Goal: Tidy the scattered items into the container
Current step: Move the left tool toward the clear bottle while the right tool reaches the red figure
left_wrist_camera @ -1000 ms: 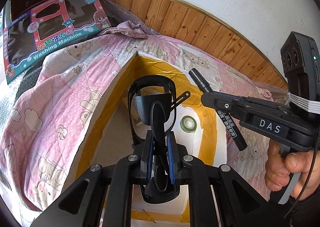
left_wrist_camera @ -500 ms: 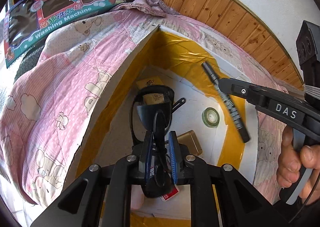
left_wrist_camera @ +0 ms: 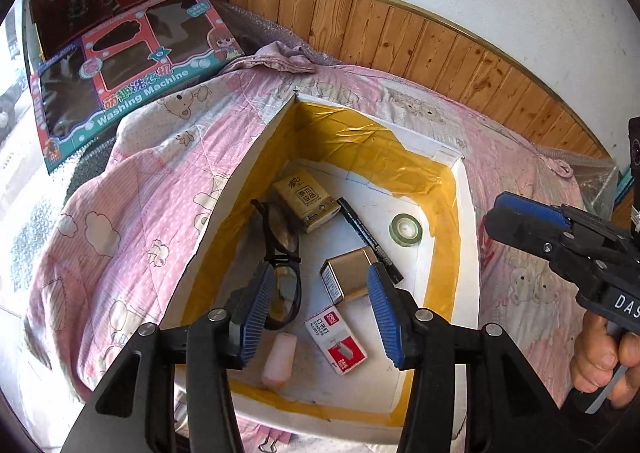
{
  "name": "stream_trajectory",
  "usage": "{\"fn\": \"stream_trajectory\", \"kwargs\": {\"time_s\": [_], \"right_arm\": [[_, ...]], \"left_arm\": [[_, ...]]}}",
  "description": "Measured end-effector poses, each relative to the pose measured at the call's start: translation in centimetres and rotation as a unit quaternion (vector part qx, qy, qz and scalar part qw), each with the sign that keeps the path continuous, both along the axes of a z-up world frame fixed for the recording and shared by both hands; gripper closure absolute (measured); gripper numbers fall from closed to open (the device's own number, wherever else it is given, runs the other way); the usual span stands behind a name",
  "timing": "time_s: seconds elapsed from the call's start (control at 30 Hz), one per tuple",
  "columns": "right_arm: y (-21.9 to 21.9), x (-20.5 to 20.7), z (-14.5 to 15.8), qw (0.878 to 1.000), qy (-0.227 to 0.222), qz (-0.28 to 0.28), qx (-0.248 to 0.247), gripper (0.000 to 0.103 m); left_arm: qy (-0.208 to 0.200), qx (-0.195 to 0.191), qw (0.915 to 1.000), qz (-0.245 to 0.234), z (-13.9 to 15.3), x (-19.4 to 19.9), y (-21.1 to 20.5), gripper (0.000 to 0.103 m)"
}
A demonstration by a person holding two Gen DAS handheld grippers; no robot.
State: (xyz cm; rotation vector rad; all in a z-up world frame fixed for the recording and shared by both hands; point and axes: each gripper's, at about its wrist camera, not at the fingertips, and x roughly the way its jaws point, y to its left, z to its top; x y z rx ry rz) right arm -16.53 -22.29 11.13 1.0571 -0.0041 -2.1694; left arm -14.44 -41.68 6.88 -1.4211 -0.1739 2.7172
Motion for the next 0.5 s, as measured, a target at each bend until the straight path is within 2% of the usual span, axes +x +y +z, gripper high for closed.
{"fn": "stream_trajectory", "kwargs": {"time_s": [0.13,0.5], "right_arm": [[2.4,2.5,-0.7,1.0,-0.011,-0.007,-0.011,0.063],[9.0,8.4,-1.9,0.997,-0.027,-0.05,-0.045,0.063]], "left_arm": [[0.018,-0.037,0.9992,-0.005,1.1,2.5,1.6,0.045],[0.041,-0.058,0.9971,-0.029,4.0,7.7,5.8,0.043]]}}
